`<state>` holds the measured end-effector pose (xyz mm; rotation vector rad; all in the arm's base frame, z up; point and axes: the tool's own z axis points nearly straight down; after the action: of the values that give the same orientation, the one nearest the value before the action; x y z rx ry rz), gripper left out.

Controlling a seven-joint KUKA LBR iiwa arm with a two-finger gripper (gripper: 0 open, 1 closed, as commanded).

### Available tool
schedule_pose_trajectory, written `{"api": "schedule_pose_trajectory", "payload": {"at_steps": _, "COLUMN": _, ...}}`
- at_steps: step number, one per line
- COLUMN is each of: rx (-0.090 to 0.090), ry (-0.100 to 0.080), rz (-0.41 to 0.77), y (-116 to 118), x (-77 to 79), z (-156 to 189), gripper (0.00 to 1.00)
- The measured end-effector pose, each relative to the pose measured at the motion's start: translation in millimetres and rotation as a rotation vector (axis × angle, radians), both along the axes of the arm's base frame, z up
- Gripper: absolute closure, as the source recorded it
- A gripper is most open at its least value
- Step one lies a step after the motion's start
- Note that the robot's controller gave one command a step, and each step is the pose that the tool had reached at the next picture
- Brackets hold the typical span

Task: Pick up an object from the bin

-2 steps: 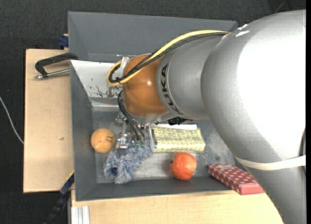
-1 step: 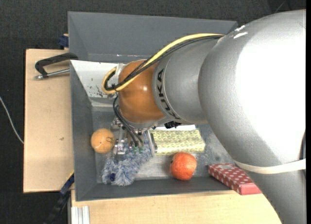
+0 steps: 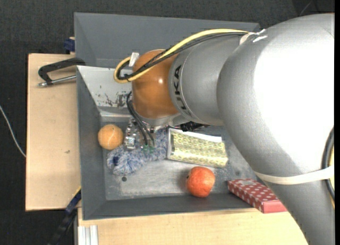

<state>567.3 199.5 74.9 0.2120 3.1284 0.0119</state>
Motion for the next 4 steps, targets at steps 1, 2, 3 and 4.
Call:
{"api": "schedule_pose_trajectory", "payload": {"at_steps": 1, "rx": -0.003, "ry": -0.005, "rz": -0.001, "y": -2, "x": 0.9, "z": -1, "gripper": 0.00}}
{"api": "schedule_pose_trajectory", "payload": {"at_steps": 2, "rx": -0.001, "ry": 0.004, "rz": 0.000, "y": -1, "x": -0.8, "z": 0, "gripper": 1.00}}
{"api": "schedule_pose_trajectory", "payload": {"at_steps": 3, "rx": -0.001, "ry": 0.004, "rz": 0.000, "y": -1, "x": -0.8, "z": 0, "gripper": 1.00}}
{"api": "schedule_pose_trajectory", "payload": {"at_steps": 4, "rx": -0.005, "ry": 0.005, "rz": 0.003, "y": -10, "x": 17.5, "z": 56, "gripper": 1.00}}
